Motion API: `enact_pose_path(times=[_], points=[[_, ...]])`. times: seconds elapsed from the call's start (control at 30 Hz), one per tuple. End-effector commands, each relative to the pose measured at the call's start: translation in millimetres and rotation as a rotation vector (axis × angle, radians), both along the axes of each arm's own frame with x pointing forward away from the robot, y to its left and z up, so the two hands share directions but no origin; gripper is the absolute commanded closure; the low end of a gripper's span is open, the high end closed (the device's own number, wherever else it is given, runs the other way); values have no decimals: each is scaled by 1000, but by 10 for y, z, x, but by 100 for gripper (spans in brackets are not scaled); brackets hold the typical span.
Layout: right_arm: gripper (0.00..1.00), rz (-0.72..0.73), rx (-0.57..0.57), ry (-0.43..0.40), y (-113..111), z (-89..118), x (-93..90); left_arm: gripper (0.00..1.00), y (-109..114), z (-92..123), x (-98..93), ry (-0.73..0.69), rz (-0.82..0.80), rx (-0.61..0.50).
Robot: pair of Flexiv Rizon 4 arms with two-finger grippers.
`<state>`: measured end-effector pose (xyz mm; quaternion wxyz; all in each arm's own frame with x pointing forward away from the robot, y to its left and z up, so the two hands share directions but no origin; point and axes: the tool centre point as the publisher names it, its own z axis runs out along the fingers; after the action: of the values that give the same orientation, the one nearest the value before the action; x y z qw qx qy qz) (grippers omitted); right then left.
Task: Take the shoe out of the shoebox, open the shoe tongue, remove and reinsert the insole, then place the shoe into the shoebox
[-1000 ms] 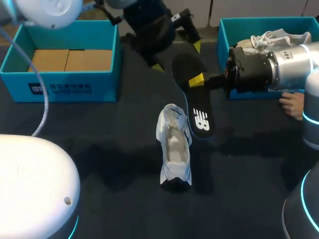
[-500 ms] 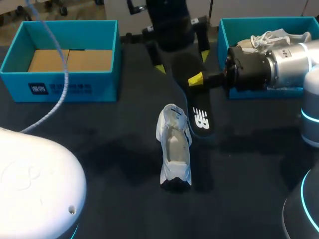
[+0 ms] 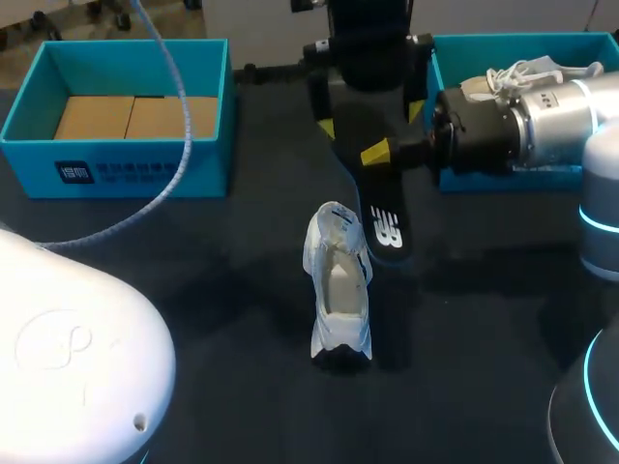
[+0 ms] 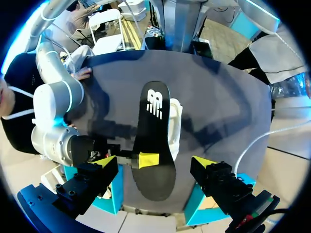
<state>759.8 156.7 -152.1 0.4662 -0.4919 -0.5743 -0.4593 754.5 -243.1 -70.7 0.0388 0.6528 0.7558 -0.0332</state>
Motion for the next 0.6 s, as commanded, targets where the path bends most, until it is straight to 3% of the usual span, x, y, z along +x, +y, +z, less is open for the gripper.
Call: enact_pose_path(times=[0.03,0.4,0.6], points=[[100,1,-7,2,17,11,8,0,-8,4,30,6,1,23],[100,0,-8,-4,19,24,15,0,-13,-16,39,8,0,15],[100,-3,-7,-5,3,32,10,0,-7,-35,55,10,-17,-84]])
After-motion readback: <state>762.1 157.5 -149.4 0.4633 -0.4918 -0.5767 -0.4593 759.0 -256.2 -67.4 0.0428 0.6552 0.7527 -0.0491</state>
